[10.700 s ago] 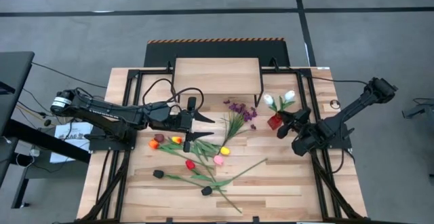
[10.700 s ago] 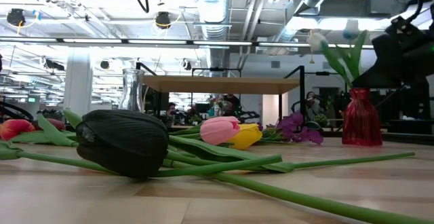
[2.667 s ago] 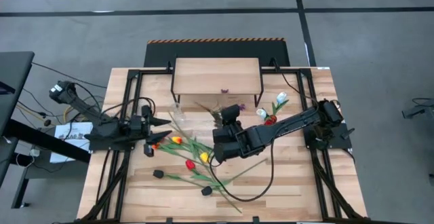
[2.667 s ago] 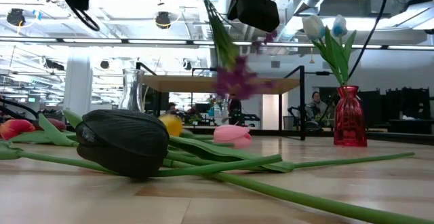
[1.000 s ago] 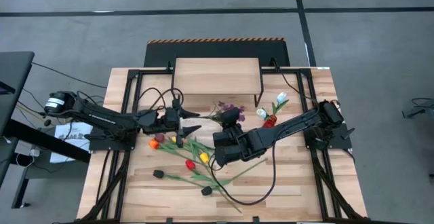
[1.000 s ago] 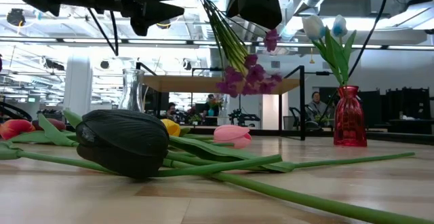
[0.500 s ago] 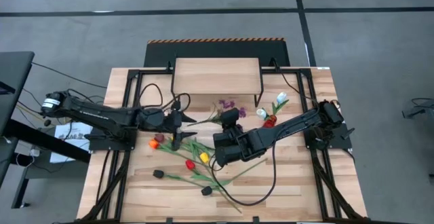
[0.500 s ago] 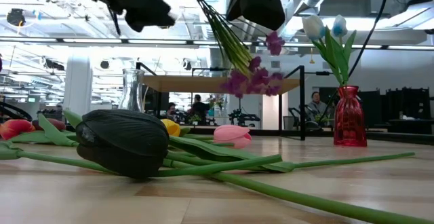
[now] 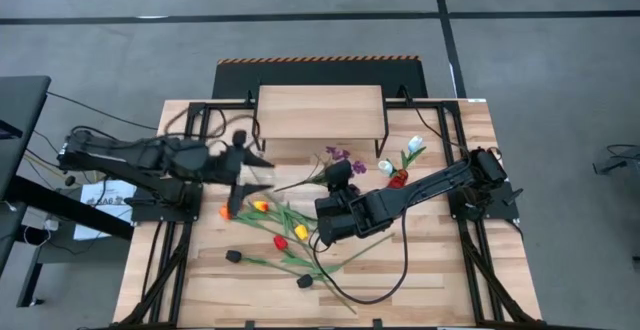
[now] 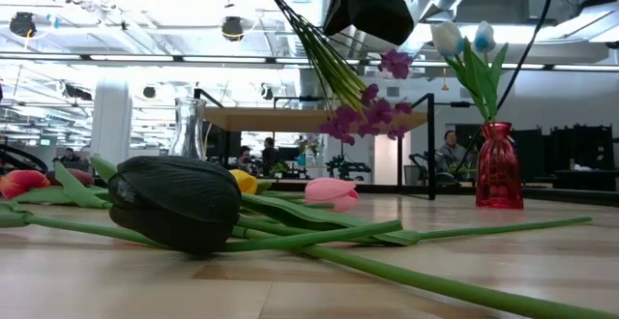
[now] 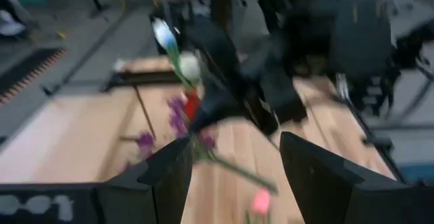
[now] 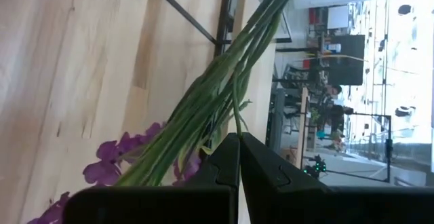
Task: Pick and place flowers into a vace then onto a shelf
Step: Put the violet flowers into the red vase
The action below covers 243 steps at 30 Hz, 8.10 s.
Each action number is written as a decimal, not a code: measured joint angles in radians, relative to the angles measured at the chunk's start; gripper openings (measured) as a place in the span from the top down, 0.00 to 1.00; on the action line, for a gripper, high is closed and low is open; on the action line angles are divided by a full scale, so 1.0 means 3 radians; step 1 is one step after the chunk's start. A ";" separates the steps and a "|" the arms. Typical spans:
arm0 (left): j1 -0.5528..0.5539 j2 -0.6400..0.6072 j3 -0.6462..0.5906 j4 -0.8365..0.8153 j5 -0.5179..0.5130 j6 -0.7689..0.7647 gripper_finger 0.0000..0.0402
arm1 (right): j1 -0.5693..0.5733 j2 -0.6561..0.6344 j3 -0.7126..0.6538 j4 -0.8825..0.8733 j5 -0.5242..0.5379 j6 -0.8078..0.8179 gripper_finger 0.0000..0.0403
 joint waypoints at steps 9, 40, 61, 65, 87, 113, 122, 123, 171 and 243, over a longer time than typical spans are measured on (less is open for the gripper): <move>0.0317 0.0617 0.0918 -0.0735 0.0039 0.0091 0.47 | 0.0000 0.0001 0.0000 -0.0002 -0.0042 0.0001 1.00; 0.0548 0.2798 0.3279 -0.3202 0.0345 -0.0081 0.47 | 0.0000 0.0003 0.0000 -0.0045 -0.0072 0.0053 1.00; 0.0544 0.2950 0.3186 -0.3436 0.0662 -0.0186 0.47 | 0.0000 0.0003 -0.0001 -0.0052 -0.0064 0.0056 1.00; 0.0544 0.3099 0.3173 -0.3492 0.0718 -0.0145 0.47 | 0.0009 0.0003 -0.0001 -0.0051 -0.0045 0.0059 1.00; 0.0544 0.3171 0.3174 -0.3667 0.0418 0.0035 0.96 | 0.0009 0.0003 -0.0003 -0.0052 -0.0042 0.0062 1.00; 0.0500 0.2951 0.3177 -0.3769 0.0103 -0.0011 1.00 | 0.0236 -0.0007 -0.0001 -0.0154 0.0705 -0.0149 0.48; 0.0486 0.2349 0.3153 -0.3503 -0.0445 -0.0159 1.00 | 0.0397 -0.0160 0.0000 -0.0150 0.1085 -0.0060 0.44; 0.0484 0.2251 0.3110 -0.3428 -0.0512 -0.0160 1.00 | 0.0411 -0.0183 0.0000 -0.0145 0.1134 -0.0059 0.45; 0.0221 0.0440 -0.2330 0.4850 0.1156 0.0192 1.00 | -0.0213 -0.1089 -0.2739 0.6393 -0.2518 0.0139 0.56; 0.0237 0.1817 -0.1887 0.5790 0.1218 -0.0154 1.00 | -0.0381 -0.0645 -0.1987 0.6154 -0.3122 0.0348 0.56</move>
